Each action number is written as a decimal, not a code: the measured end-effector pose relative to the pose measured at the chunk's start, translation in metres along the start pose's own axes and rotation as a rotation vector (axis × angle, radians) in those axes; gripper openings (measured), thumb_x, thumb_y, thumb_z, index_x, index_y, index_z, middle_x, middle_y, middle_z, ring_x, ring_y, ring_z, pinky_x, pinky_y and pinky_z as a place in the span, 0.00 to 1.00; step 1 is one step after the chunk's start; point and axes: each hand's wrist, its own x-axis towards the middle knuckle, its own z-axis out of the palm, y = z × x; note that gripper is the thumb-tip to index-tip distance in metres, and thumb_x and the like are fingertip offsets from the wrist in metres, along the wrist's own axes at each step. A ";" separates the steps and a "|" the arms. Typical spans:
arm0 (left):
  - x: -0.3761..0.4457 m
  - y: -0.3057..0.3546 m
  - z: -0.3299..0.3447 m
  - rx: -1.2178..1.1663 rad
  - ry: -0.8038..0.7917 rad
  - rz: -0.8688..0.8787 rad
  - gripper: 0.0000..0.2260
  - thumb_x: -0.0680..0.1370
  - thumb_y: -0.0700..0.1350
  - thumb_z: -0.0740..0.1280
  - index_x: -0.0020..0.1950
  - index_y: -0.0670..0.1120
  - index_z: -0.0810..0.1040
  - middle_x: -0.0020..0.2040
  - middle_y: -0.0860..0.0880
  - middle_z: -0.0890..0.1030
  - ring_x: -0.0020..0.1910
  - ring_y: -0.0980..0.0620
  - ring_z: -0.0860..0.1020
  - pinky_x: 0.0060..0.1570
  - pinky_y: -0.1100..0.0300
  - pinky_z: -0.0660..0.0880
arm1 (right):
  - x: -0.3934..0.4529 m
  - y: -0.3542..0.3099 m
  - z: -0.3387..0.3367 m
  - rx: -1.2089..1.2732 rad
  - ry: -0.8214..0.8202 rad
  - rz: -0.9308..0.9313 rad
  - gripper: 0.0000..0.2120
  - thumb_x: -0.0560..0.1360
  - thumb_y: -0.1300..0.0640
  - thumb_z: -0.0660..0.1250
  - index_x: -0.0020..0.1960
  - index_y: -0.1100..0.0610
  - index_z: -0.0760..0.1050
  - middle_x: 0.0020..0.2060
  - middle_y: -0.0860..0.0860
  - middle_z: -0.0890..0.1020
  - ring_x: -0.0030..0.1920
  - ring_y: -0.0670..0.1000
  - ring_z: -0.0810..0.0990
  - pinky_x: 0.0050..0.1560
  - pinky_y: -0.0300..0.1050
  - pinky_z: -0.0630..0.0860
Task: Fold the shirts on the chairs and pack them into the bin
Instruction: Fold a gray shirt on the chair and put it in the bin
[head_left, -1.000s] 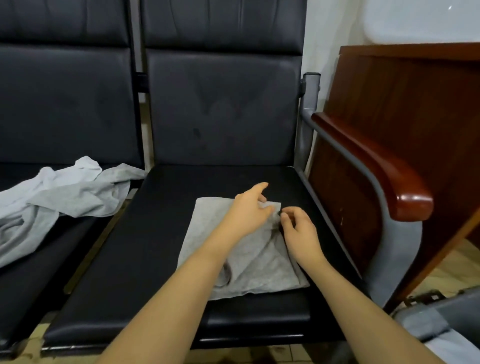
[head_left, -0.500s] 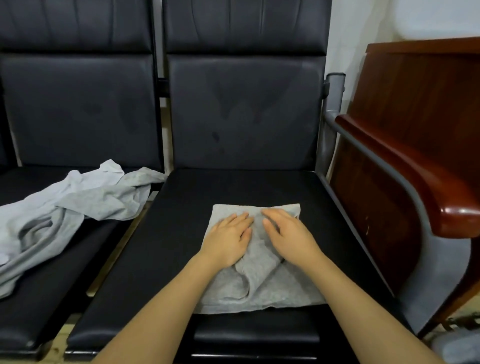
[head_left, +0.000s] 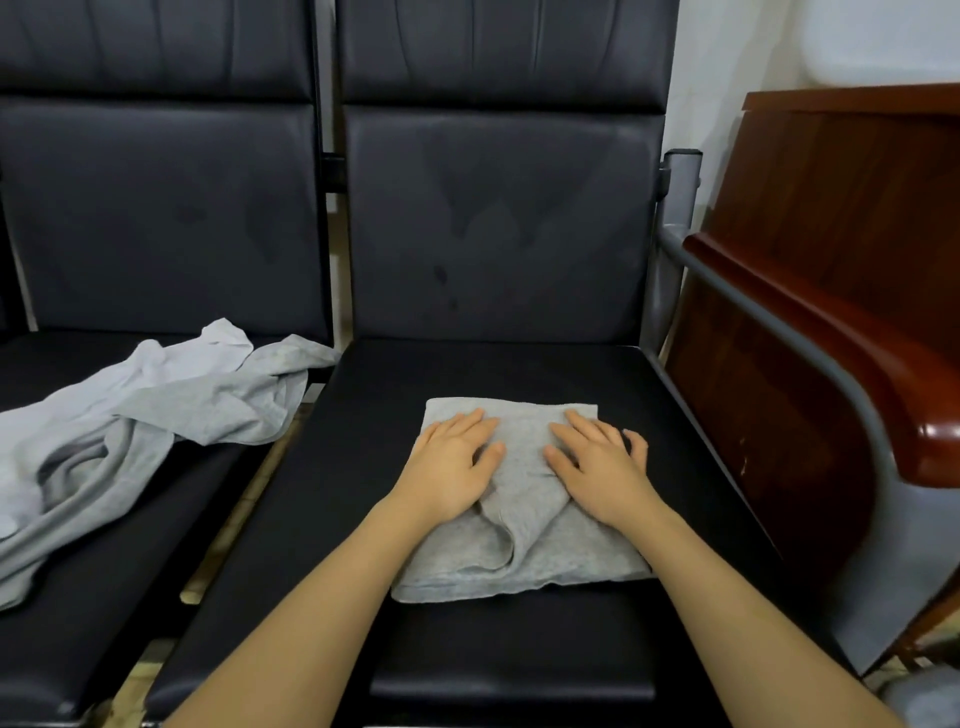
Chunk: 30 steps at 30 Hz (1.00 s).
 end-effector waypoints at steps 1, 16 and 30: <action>-0.005 -0.002 -0.002 0.043 0.012 0.013 0.22 0.82 0.53 0.53 0.76 0.51 0.60 0.77 0.52 0.57 0.76 0.54 0.53 0.72 0.58 0.46 | -0.002 -0.004 -0.001 0.074 0.039 -0.047 0.21 0.81 0.41 0.51 0.72 0.44 0.64 0.75 0.42 0.60 0.73 0.44 0.55 0.70 0.48 0.43; -0.063 -0.014 -0.015 0.201 -0.215 -0.010 0.29 0.81 0.61 0.49 0.78 0.51 0.49 0.79 0.51 0.47 0.77 0.54 0.44 0.75 0.54 0.42 | -0.020 -0.056 0.011 0.346 0.132 -0.094 0.06 0.73 0.46 0.70 0.49 0.43 0.78 0.51 0.38 0.74 0.56 0.41 0.69 0.50 0.38 0.47; -0.081 0.003 -0.007 0.190 -0.255 0.138 0.29 0.80 0.63 0.48 0.78 0.53 0.48 0.78 0.51 0.44 0.76 0.54 0.41 0.74 0.50 0.38 | -0.074 -0.019 -0.029 0.637 0.370 -0.030 0.21 0.76 0.39 0.61 0.39 0.56 0.80 0.25 0.50 0.74 0.29 0.45 0.74 0.45 0.50 0.75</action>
